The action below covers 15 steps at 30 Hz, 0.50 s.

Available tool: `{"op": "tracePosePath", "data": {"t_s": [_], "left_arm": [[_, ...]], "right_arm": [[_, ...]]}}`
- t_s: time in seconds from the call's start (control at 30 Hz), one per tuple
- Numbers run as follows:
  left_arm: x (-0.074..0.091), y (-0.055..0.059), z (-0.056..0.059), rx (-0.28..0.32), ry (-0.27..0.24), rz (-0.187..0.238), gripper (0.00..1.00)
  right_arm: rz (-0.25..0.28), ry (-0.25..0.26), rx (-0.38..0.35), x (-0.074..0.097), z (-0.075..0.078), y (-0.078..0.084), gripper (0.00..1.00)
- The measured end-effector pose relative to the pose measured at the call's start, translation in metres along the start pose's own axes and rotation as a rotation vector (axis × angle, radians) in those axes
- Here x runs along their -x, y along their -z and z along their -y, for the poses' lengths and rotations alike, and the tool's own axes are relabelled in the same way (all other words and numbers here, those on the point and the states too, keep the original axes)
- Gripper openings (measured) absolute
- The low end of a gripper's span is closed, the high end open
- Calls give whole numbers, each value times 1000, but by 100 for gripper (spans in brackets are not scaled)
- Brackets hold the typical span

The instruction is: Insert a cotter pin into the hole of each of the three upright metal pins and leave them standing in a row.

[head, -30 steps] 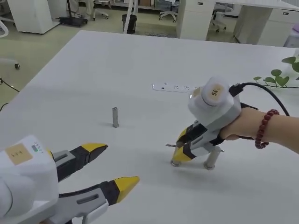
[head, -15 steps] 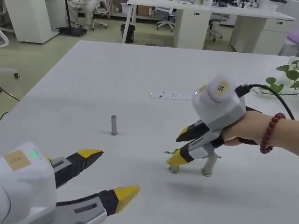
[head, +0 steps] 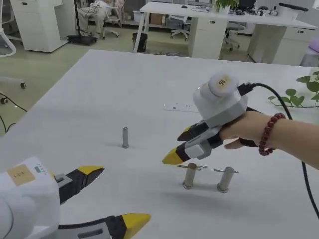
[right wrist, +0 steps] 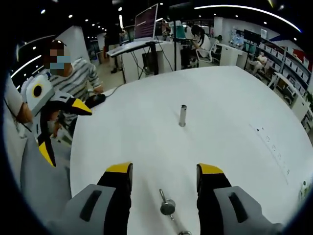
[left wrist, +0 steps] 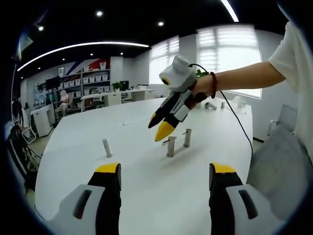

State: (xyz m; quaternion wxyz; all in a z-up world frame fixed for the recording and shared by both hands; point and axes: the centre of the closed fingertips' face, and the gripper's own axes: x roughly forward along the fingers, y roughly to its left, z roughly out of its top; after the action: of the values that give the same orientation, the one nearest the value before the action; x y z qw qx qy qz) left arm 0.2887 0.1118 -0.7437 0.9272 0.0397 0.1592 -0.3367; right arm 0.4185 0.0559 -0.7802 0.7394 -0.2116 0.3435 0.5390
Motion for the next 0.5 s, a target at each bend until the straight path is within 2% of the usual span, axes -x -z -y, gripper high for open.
{"op": "tracePosePath", "data": {"t_s": [0.1, 0.33, 0.5], "left_arm": [[0, 1, 1, 7, 0, -3, 76], [-2, 1, 0, 14, 0, 4, 84], [-4, 1, -3, 16, -8, 1, 87]], "right_arm": [[17, 8, -10, -8, 2, -5, 54], [114, 40, -43, -27, 13, -22, 51], [189, 62, -46, -44, 18, -42, 49]]}}
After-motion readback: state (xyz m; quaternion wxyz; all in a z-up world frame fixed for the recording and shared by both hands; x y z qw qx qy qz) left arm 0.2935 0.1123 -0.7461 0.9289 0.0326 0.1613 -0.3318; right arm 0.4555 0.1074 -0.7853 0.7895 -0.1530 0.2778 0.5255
